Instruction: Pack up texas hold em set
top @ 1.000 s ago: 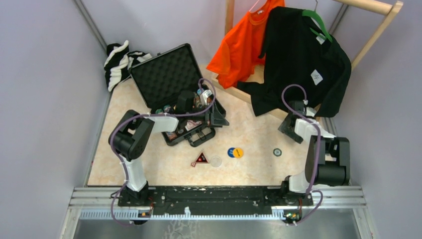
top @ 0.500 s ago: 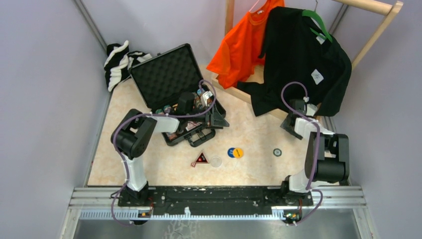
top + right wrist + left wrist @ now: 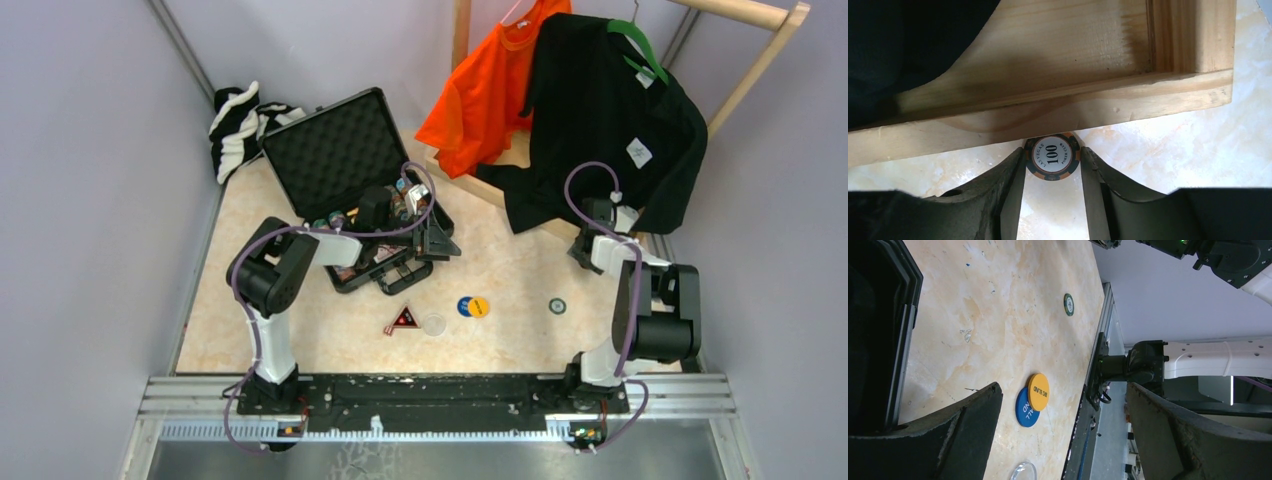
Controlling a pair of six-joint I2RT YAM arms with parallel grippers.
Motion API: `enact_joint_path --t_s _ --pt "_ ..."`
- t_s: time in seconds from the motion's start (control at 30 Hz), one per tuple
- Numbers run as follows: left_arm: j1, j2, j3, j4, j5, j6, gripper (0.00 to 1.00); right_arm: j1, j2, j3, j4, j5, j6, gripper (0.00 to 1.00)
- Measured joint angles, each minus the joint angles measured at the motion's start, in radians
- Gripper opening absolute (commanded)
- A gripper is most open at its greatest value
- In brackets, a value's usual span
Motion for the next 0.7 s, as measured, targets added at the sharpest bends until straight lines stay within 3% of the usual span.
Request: enact_joint_path --t_s 0.1,0.4,0.7 --pt "0.0 0.0 0.0 0.002 0.002 0.0 0.98 0.0 0.002 0.0 0.004 0.002 -0.001 0.35" --pt "0.0 0.0 0.0 0.007 0.002 0.0 0.98 0.014 -0.005 0.0 -0.005 0.004 -0.009 0.34" --pt "0.0 0.0 0.0 0.006 0.001 0.0 0.98 0.139 -0.05 0.0 -0.114 0.016 -0.008 0.34"
